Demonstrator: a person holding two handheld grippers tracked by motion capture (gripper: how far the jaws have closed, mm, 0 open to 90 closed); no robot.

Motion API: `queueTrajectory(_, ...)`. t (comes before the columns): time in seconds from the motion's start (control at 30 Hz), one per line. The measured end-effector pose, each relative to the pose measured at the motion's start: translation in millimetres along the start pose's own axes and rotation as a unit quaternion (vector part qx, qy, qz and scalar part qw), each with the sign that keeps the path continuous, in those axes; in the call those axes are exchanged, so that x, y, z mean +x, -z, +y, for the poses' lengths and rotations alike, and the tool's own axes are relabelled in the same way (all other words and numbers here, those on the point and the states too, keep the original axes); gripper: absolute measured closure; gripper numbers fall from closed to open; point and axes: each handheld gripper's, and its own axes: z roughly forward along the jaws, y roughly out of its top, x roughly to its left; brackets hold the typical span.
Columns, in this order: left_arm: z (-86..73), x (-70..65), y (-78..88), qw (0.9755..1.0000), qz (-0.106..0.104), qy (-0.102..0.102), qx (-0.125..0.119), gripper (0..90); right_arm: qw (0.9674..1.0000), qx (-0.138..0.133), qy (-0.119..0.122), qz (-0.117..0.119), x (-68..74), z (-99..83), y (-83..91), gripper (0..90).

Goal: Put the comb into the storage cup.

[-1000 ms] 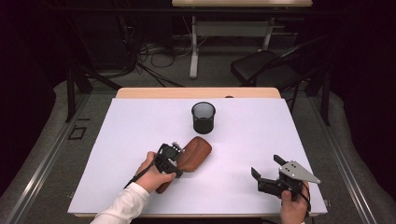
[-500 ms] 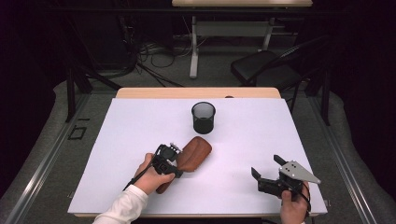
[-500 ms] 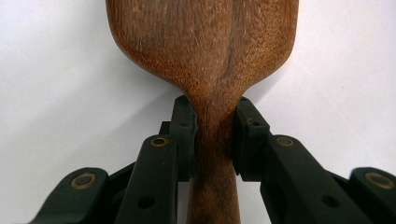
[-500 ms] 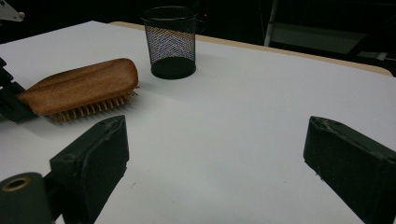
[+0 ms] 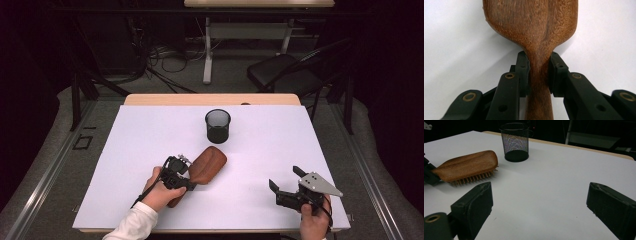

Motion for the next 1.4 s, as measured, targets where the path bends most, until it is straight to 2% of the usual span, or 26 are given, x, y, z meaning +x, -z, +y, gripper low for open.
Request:
queueTrajectory(0.2,-2.0,3.9,0.4,0.9999,-0.009,0.003,-0.014,73.7,1.0,0.0,0.001,0.0,0.0,-0.1,-0.3,6.7)
queueTrajectory(0.27,-2.6,6.8,0.6,0.9996,-0.021,0.007,-0.017,73.7,1.0,0.0,0.002,0.0,-0.1,0.0,-0.1,6.7)
queueTrajectory(0.3,-4.1,9.9,-0.3,0.9991,-0.033,0.015,-0.023,73.8,1.0,0.0,0.0,0.0,-0.1,0.0,0.0,6.7)
queueTrajectory(0.33,-4.1,9.9,-0.3,0.9991,-0.033,0.015,-0.023,73.8,1.0,0.0,-0.001,0.0,-0.2,-0.1,0.0,6.7)
queueTrajectory(0.5,-6.0,21.0,-2.2,0.9958,-0.078,0.042,-0.023,73.8,1.0,0.0,0.0,0.0,-0.2,-0.1,0.0,6.7)
queueTrajectory(0.53,-6.3,22.6,-2.2,0.9952,-0.082,0.046,-0.026,73.8,1.0,0.0,0.0,0.0,-0.3,-0.2,-0.2,6.7)
queueTrajectory(0.6,-6.2,22.2,-1.4,0.9965,-0.069,0.041,-0.025,73.7,1.0,0.0,-0.001,0.001,-0.1,-0.4,-0.7,6.7)
queueTrajectory(0.67,-5.7,21.6,-1.4,0.9967,-0.067,0.039,-0.023,73.7,1.0,0.0,-0.001,0.001,0.1,-0.4,-0.8,6.7)
queueTrajectory(0.87,-3.9,15.4,-0.9,0.9989,-0.038,0.024,-0.016,73.1,1.0,0.001,0.0,0.001,0.2,-0.5,-1.0,6.7)
queueTrajectory(1.03,-3.6,8.5,1.6,0.9999,0.007,0.003,-0.015,71.7,1.0,0.001,-0.001,0.001,0.0,-0.6,-0.9,6.7)
queueTrajectory(1.17,-2.8,0.6,3.6,0.9985,0.048,-0.024,-0.011,71.3,1.0,0.002,-0.001,0.001,-0.1,-0.6,-0.9,6.7)
queueTrajectory(1.3,-2.7,-7.4,3.6,0.9949,0.09,-0.046,-0.01,70.8,1.0,0.002,0.0,0.002,0.0,-0.5,-1.0,6.7)
queueTrajectory(1.4,-2.9,-10.5,4.2,0.9937,0.097,-0.054,-0.009,71.7,1.0,0.002,-0.001,0.001,-0.2,-0.5,-0.8,6.7)
